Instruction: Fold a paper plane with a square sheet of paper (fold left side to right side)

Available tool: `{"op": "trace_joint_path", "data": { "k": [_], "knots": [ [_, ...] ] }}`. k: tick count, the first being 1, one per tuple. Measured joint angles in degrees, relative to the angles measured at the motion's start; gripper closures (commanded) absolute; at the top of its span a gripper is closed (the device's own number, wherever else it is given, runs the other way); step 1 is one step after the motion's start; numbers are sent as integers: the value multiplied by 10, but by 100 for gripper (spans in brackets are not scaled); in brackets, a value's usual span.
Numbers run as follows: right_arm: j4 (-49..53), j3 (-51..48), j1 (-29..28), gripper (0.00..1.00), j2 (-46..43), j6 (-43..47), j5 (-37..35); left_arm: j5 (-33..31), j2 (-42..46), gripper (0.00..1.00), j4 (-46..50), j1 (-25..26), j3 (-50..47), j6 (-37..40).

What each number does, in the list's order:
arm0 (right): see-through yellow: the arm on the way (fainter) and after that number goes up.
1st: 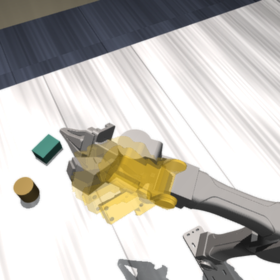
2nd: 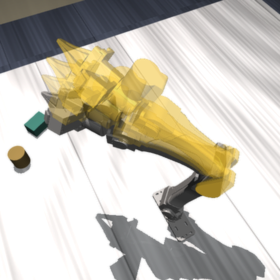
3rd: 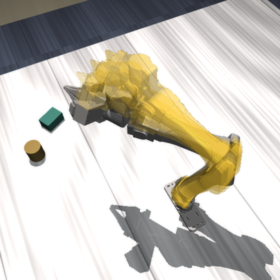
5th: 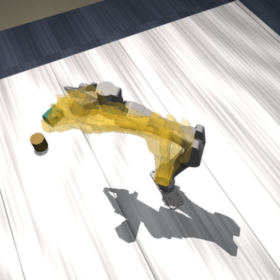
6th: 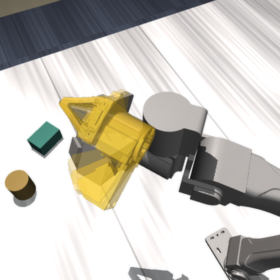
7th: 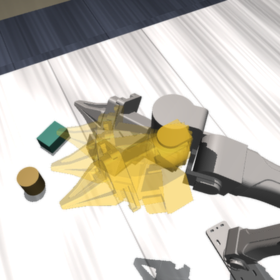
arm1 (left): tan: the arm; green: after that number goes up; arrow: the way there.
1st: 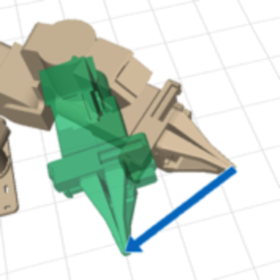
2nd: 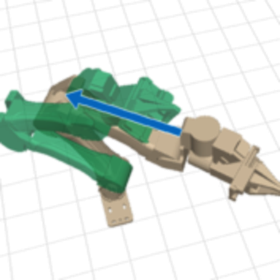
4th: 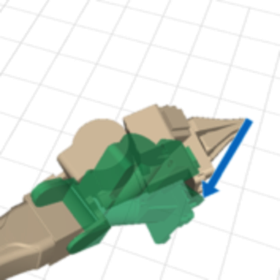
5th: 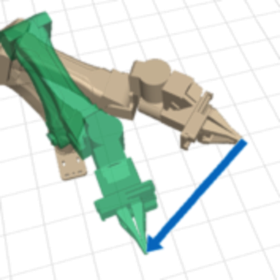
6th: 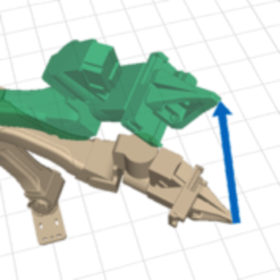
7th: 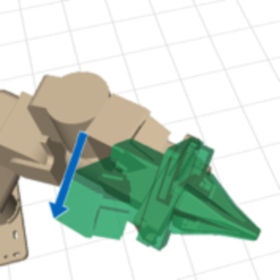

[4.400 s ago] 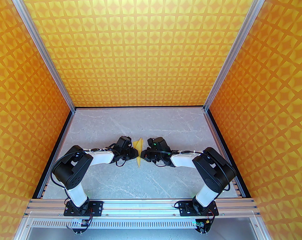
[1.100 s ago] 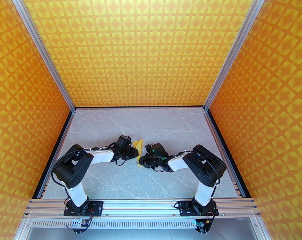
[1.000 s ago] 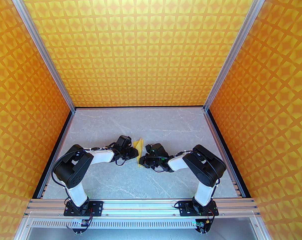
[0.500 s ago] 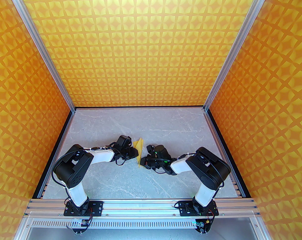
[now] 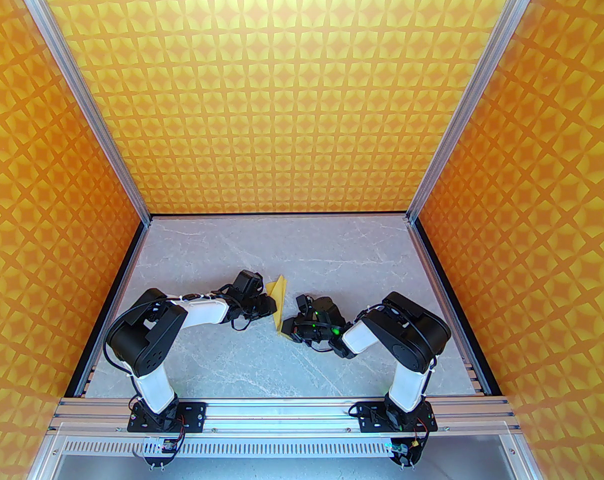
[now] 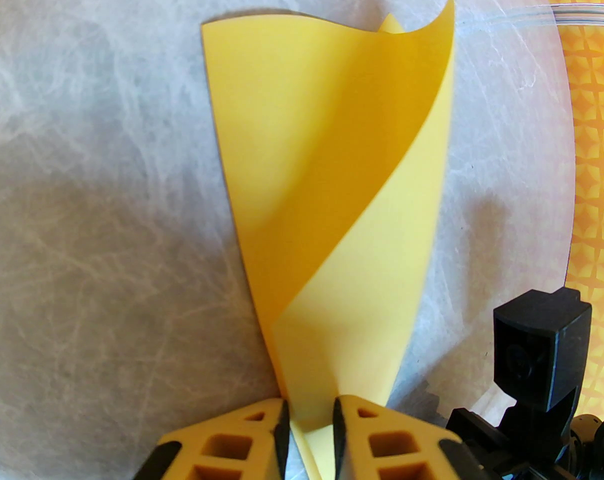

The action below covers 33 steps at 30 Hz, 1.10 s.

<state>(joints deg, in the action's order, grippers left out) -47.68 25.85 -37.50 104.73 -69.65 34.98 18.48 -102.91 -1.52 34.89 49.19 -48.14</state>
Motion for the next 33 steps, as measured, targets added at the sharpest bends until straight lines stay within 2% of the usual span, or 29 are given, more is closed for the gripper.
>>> {"op": "trace_joint_path", "data": {
  "k": [21, 33],
  "knots": [
    [0, 17, 0, 100, 24, 3, 11, 1, -2, 75, 4, 0, 3, 0],
    [103, 49, 0, 100, 4, 46, 10, 1, -3, 75, 7, 0, 5, 0]
  ]
}}
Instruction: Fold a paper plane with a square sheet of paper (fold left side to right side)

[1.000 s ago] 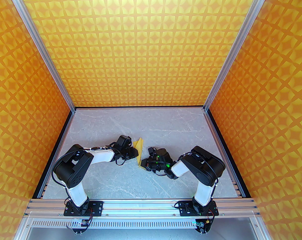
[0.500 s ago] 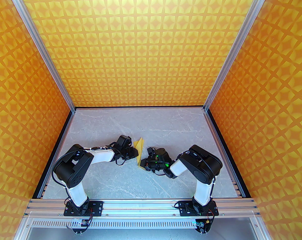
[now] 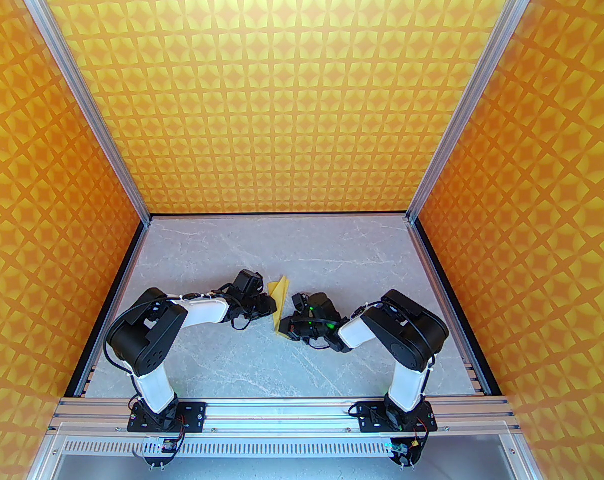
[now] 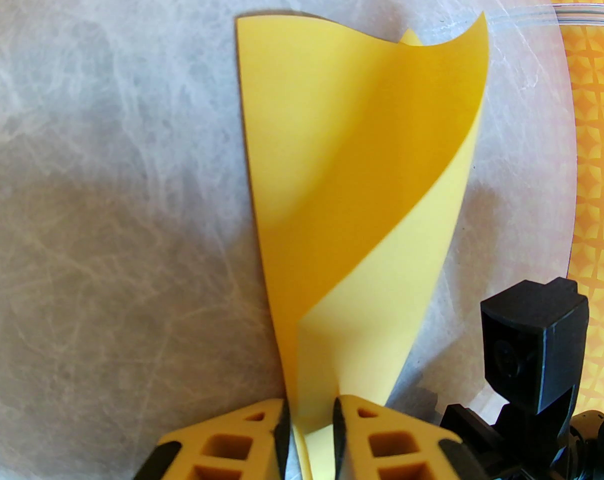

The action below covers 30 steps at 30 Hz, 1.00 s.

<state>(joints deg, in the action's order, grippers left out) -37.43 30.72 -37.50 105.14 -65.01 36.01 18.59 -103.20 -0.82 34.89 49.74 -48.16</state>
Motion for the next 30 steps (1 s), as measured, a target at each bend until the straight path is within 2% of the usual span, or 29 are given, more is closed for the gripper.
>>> {"op": "trace_joint_path", "data": {
  "k": [13, 16, 30],
  "knots": [
    [29, 14, 0, 100, -2, 8, 0, 1, -2, 78, 0, -1, 0, 0],
    [29, 14, 0, 99, -2, 8, 1, 0, -3, 82, 1, -1, 0, -2],
    [19, 14, 0, 97, 3, 5, 2, 1, -4, 80, 4, -2, 3, -5]
  ]
}}
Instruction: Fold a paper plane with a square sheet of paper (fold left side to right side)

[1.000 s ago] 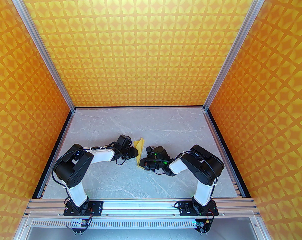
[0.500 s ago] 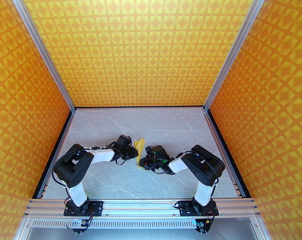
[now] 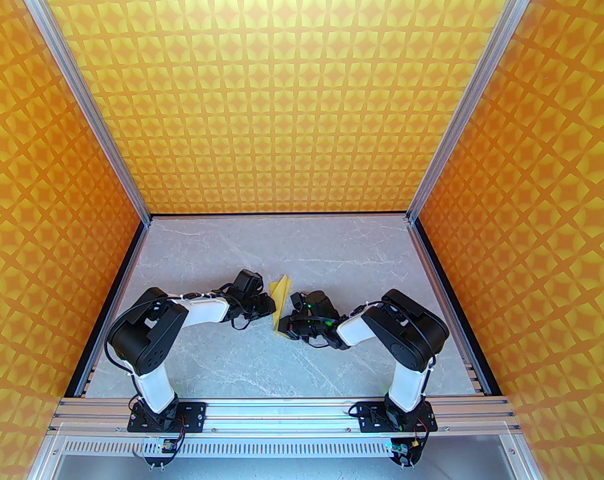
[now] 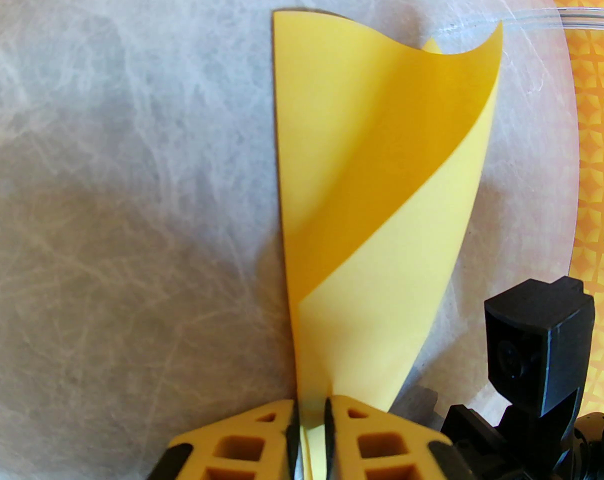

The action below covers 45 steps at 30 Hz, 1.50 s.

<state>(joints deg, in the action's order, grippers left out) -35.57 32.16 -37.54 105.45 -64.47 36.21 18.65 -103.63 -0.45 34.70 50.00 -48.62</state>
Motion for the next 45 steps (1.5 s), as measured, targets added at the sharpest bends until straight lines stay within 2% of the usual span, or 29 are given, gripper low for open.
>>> {"op": "trace_joint_path", "data": {
  "k": [23, 45],
  "knots": [
    [38, 29, -1, 98, 6, 0, -3, 0, -3, 81, 5, 0, 4, -4],
    [299, 148, -10, 100, 2, 39, -38, 2, -3, 81, 4, -1, 4, -6]
  ]
}}
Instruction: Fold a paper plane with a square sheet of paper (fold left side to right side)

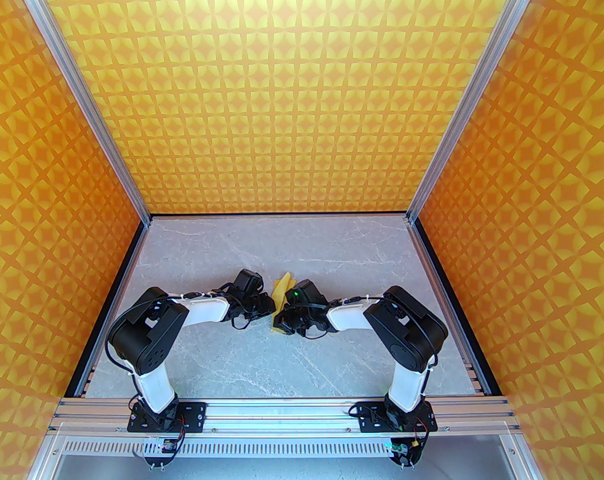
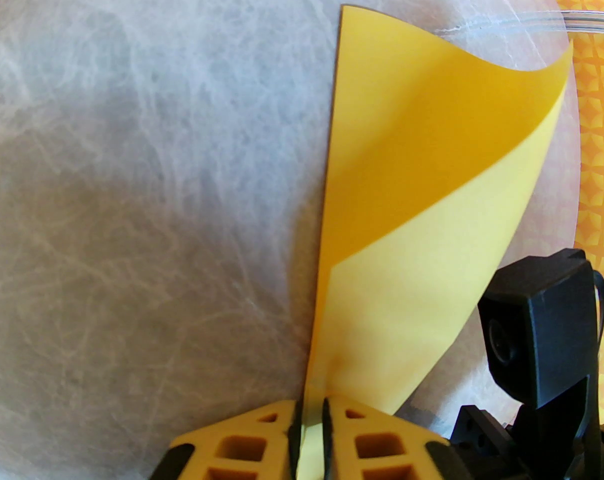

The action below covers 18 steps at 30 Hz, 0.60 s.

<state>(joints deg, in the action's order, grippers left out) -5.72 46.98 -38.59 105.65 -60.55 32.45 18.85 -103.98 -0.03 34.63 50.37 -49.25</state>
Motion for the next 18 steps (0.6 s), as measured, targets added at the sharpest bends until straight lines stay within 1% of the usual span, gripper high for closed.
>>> {"op": "trace_joint_path", "data": {
  "k": [3, 6, 11, 13, 18],
  "knots": [
    [26, 14, -1, 100, 1, 2, -7, 0, 0, 82, -1, 0, 0, 0],
    [30, 15, -1, 99, 1, 2, -8, 1, 0, 82, -1, 0, 0, 0],
    [-4, -8, 0, 97, -10, 2, -13, 2, 0, 82, -1, 0, 0, 0],
    [-14, -21, 1, 95, -19, 2, -21, 2, 0, 82, -1, 0, 0, 0],
    [-38, -52, 12, 94, -40, 2, -30, 2, -2, 82, 3, -1, 4, 0]
  ]
}}
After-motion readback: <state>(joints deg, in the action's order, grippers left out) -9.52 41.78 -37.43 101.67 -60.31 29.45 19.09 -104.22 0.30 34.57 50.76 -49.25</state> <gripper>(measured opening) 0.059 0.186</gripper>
